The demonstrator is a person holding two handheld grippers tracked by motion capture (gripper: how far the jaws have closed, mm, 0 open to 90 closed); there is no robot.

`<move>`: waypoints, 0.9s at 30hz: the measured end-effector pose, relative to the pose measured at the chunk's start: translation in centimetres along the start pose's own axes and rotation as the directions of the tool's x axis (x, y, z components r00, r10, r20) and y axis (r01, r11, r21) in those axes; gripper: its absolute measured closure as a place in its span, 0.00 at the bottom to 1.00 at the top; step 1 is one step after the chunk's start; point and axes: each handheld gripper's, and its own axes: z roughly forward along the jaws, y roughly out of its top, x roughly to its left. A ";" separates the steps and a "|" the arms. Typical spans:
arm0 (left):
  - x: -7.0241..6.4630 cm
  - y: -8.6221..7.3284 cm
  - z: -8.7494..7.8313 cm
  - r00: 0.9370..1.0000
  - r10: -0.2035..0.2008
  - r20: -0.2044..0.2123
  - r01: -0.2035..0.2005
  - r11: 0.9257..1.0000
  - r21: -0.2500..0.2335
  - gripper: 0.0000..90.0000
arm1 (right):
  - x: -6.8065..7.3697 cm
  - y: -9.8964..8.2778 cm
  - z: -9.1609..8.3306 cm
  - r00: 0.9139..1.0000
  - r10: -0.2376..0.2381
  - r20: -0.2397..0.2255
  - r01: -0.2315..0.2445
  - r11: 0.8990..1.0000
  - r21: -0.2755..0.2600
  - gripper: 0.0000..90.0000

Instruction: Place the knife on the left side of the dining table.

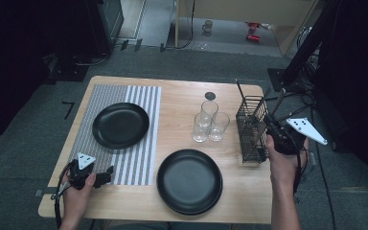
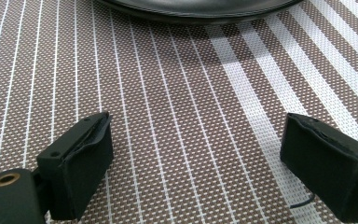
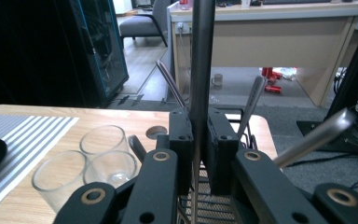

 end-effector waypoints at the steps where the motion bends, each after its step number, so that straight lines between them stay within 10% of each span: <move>1: 0.0 0.0 0.0 1.000 0.000 0.000 0.000 1.000 0.000 0.11 | 0.3 0.4 -0.2 1.000 -0.004 -0.006 0.004 1.000 -0.009 0.93; 27: 0.0 0.0 0.0 1.000 -0.002 0.000 0.002 1.000 -0.002 0.11 | 3.5 2.1 -2.0 0.992 -0.019 -0.122 0.013 0.999 -0.049 0.93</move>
